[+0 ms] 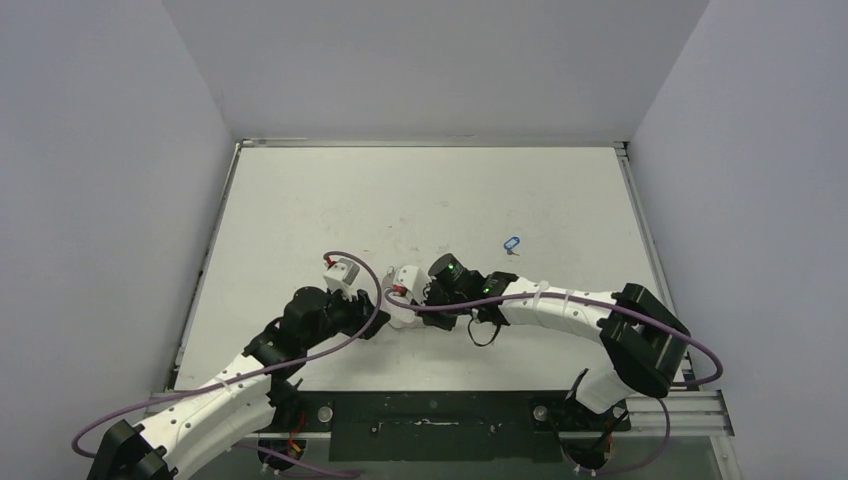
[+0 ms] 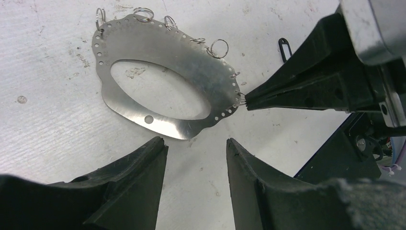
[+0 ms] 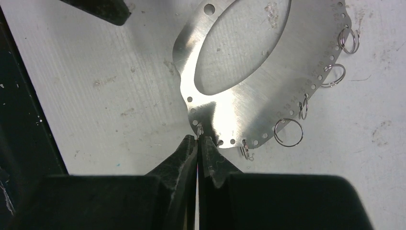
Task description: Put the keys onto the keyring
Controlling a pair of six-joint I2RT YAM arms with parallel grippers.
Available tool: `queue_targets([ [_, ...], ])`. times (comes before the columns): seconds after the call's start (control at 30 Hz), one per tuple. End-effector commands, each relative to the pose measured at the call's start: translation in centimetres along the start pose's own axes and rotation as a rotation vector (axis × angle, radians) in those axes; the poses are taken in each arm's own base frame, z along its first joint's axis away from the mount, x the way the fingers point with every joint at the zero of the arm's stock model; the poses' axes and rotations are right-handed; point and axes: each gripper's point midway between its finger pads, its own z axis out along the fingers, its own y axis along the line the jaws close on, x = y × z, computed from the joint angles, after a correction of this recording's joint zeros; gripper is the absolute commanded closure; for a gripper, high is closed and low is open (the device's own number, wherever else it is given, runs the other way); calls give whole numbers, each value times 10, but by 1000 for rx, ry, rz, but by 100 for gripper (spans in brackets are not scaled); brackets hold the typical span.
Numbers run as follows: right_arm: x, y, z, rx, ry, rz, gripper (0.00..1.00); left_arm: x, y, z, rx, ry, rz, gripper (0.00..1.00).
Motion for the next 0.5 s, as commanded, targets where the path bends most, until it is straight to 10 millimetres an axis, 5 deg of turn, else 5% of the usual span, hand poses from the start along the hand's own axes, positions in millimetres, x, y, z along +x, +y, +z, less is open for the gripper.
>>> queue_targets([
  [0.0,-28,-9,-8,11,-102,39,100,-20,-13,0,68,-87,37,53],
  [0.13,-24,-23,-3,43,-108,131,95,-20,-13,-1,76,-97,39,53],
  [0.3,-29,-40,-10,89,-181,241,60,-19,-13,-2,78,-99,42,53],
  [0.47,-28,-43,-19,101,-209,241,54,-17,-11,-2,72,-99,39,53],
])
